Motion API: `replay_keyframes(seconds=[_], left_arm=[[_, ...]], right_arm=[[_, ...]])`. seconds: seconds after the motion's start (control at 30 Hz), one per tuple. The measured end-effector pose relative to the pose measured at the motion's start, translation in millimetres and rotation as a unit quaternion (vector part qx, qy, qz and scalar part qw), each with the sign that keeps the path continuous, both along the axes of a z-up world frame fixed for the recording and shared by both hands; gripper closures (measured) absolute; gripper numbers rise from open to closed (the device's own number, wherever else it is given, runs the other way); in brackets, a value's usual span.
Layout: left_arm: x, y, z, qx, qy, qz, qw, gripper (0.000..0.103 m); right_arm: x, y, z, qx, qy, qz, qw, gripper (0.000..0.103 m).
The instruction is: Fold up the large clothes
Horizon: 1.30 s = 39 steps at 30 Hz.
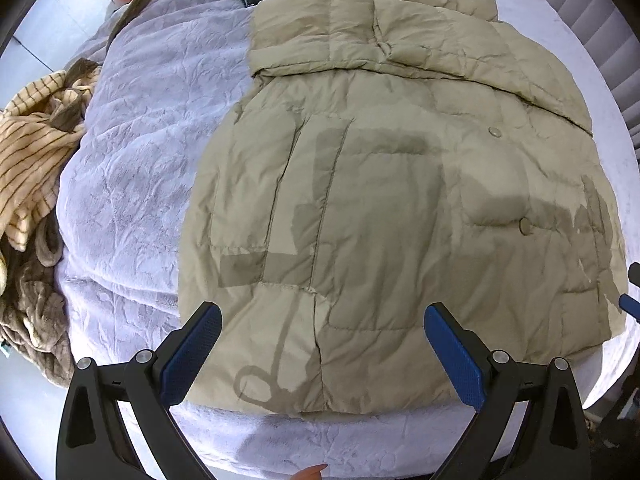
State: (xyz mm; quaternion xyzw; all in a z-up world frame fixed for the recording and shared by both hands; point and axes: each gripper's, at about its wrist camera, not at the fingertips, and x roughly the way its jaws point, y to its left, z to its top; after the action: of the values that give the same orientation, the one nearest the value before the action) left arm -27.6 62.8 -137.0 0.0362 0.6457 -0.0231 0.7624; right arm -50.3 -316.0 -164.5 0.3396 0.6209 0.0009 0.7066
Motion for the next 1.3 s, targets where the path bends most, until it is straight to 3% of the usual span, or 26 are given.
replay_keyframes(seconds=[0.3,0.43,0.6,0.87,0.97,1.1,1.17,1.3], left_arm=[[-3,7,-2,0.035,0.003,0.011,0.9993,0.002],[-11,12,-5,-0.012,0.021,0.004,0.9997,0.002],[-28,41,-7,-0.088,0.035,0.048,0.9944,0.002],[-54,96,-20,-0.172,0.057,0.156,0.9709,0.002],[-56,107,-23,-0.172,0.053,0.160,0.9705,0.002],[-49,110,-29,-0.095,0.046,0.131,0.9857,0.002],[-49,109,-35,-0.110,0.058,0.117,0.9854,0.002],[-57,99,-52,-0.176,0.093,0.112,0.9735,0.002]], right_arm=[[-14,-13,-7,-0.006,0.016,-0.025,1.000,0.000],[-25,-24,-12,0.009,0.022,-0.048,0.999,0.000],[-42,-43,-20,0.095,0.009,-0.098,0.991,0.000],[-67,-58,-24,0.148,-0.003,-0.126,0.981,0.000],[-76,-62,-29,0.157,0.002,-0.138,0.978,0.000],[-84,-67,-42,0.167,0.024,-0.155,0.973,0.000],[-87,-67,-47,0.173,0.029,-0.158,0.972,0.000],[-89,-61,-62,0.189,0.041,-0.162,0.968,0.000]])
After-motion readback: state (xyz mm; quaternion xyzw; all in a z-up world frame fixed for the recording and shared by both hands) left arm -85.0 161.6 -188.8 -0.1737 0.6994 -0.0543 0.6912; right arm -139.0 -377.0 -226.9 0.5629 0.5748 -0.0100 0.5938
